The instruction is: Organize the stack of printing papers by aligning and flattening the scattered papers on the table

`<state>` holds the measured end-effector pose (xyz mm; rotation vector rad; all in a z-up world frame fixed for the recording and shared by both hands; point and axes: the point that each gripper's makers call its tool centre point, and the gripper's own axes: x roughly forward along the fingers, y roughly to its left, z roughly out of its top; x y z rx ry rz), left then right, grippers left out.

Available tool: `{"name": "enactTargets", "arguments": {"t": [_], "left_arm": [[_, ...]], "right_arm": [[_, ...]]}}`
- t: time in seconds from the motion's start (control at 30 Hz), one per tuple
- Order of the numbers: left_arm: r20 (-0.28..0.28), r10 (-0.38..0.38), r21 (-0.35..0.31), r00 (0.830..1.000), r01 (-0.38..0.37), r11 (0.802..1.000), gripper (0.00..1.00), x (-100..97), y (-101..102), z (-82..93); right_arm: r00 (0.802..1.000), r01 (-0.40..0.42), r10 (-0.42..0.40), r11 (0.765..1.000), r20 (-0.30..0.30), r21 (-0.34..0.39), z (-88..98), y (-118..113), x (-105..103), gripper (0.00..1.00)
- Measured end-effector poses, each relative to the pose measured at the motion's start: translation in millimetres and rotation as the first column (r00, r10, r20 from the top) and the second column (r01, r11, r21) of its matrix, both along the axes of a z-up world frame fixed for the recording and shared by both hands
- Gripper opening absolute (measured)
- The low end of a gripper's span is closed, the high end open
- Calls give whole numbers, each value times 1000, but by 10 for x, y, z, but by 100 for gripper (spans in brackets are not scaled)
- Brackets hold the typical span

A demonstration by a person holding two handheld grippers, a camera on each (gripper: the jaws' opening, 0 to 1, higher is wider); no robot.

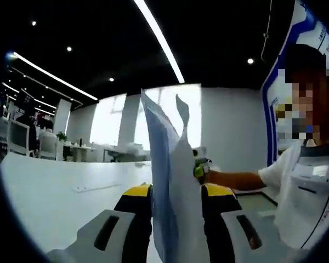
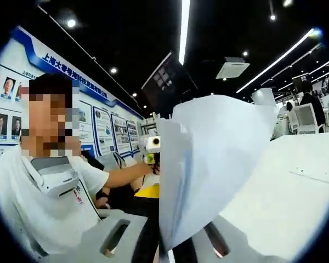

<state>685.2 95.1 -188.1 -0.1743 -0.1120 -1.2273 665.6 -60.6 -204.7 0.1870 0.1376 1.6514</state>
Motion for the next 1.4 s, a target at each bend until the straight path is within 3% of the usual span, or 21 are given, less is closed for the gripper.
{"name": "enactTargets", "arguments": {"t": [0.13, 0.23, 0.33, 0.7, 0.73, 0.8, 0.83, 0.87, 0.97, 1.03, 1.07, 1.1, 1.13, 1.17, 1.27, 1.4], "left_arm": [[11, 2, 5, 1000, -2, 1000, 33, 25, -10, -8], [39, 14, 26, 999, -15, 1000, 15, 57, -1, -18], [78, 8, 34, 997, -11, 999, 6, 45, -1, 9], [118, 51, 30, 992, -54, 998, 8, 100, 24, 160], [84, 46, 24, 995, -48, 999, 13, 101, 24, 131], [62, 37, 31, 997, -39, 999, 29, 68, -3, 25], [62, 37, 33, 997, -39, 999, 30, 63, -7, 10], [69, 33, 52, 997, -37, 998, 29, 25, -39, -79], [59, 30, 66, 998, -34, 997, 31, 17, -95, -187], [64, 28, 89, 998, -34, 995, 29, 7, -129, -245], [66, 32, 91, 997, -38, 995, 26, 16, -138, -259], [70, 30, 88, 997, -36, 995, 13, 19, -143, -257], [73, 23, 86, 997, -30, 996, 7, 14, -161, -241], [70, 60, 95, 996, -67, 993, 6, 81, -160, -233], [81, 70, 77, 994, -77, 994, 6, 144, -167, -115], [107, 101, 66, 989, -109, 992, 6, 203, -148, 21]], "right_arm": [[1000, 0, 0, 1000, 17, -12, 2, 15, -4, 0], [1000, 6, -6, 1000, 26, -22, -5, 16, 13, 0], [999, 26, -25, 999, 33, -19, 20, 8, 55, 0], [993, 62, -61, 998, 100, -3, 150, 27, 122, 0], [990, 50, -51, 999, 129, 13, 137, 20, 114, 0], [990, 53, -55, 998, 127, 23, 58, 1, 102, 16], [991, 61, -62, 998, 117, 12, 20, -1, 108, 21], [992, 61, -58, 998, 116, -24, -93, -22, 105, 20], [990, 77, -72, 996, 123, -34, -177, -40, 120, 21], [990, 89, -85, 996, 109, -32, -180, -66, 142, 20], [990, 97, -94, 995, 108, -29, -170, -88, 149, 14], [989, 98, -94, 995, 110, -29, -159, -96, 136, 2], [988, 86, -81, 996, 134, -34, -153, -92, 113, 0], [981, 139, -131, 989, 143, -46, -149, -96, 187, 0], [980, 160, -156, 987, 120, -23, -27, -102, 229, 0], [961, 214, -212, 977, 179, 7, 124, -84, 307, 0]]}}
